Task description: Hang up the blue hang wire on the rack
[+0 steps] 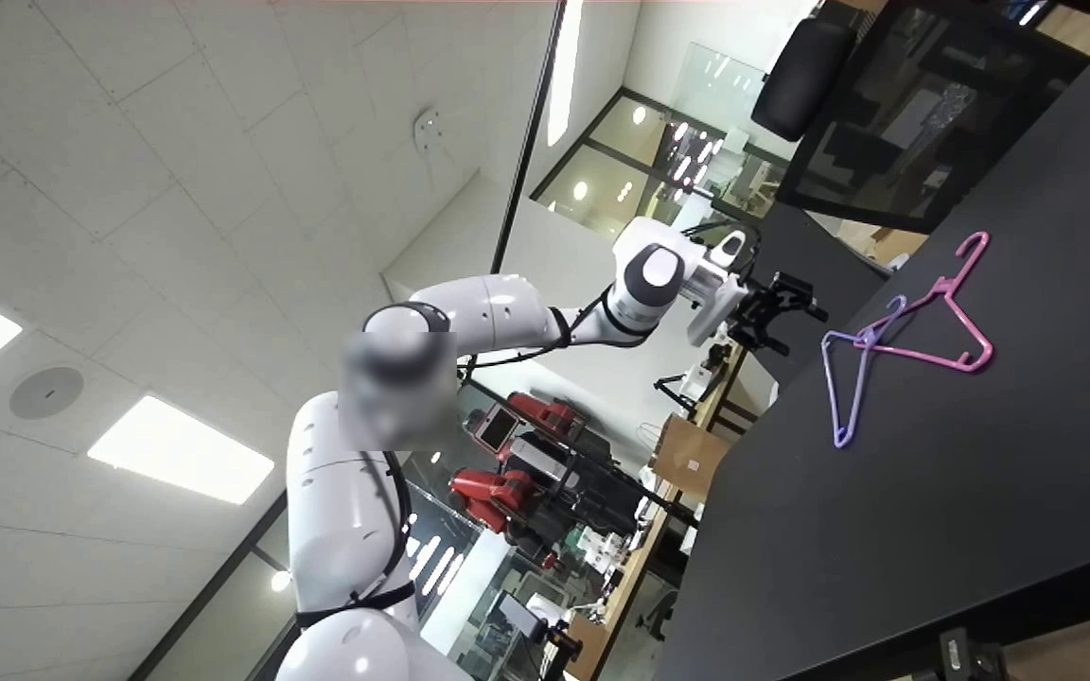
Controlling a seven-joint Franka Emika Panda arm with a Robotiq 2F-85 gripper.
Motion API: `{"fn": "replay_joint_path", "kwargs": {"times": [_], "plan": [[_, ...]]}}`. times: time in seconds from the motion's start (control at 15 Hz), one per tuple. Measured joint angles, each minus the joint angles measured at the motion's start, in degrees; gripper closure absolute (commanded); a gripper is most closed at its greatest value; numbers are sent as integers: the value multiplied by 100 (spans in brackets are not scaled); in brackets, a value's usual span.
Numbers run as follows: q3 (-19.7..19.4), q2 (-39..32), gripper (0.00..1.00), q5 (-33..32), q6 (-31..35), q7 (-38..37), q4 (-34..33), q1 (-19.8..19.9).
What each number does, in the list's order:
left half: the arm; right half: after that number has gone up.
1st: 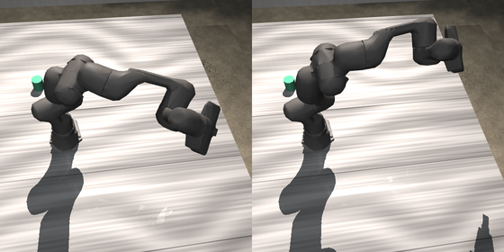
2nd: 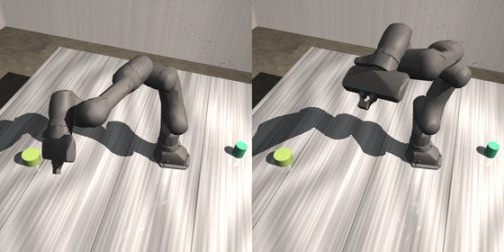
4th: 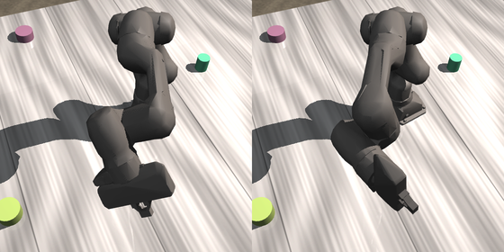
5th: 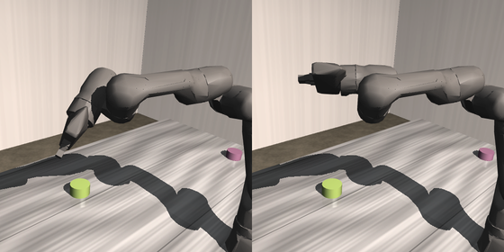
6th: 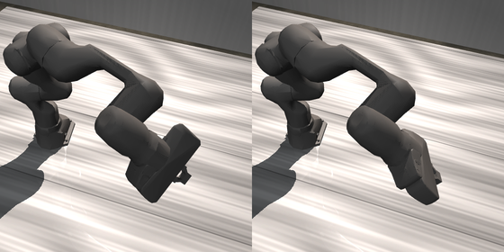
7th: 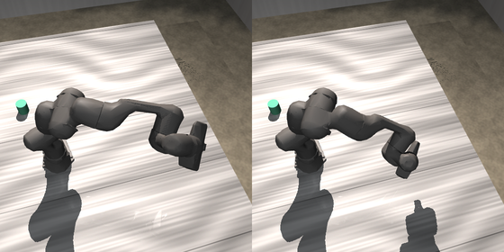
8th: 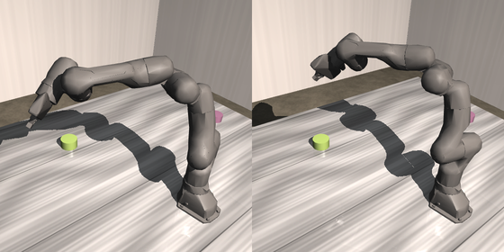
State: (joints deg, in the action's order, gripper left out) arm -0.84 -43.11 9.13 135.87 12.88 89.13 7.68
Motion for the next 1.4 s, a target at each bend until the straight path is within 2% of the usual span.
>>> {"fn": "replay_joint_path", "kwargs": {"times": [0.6, 0.67, 0.73, 1.4], "plan": [[97, -934, 0, -2, -280, -413, -701, -19], [99, -991, 8, -3, -305, -439, -753, -20], [100, -1045, 27, -4, -324, -469, -806, -22], [72, -1412, 95, -35, -516, -530, -1230, -31]]}}
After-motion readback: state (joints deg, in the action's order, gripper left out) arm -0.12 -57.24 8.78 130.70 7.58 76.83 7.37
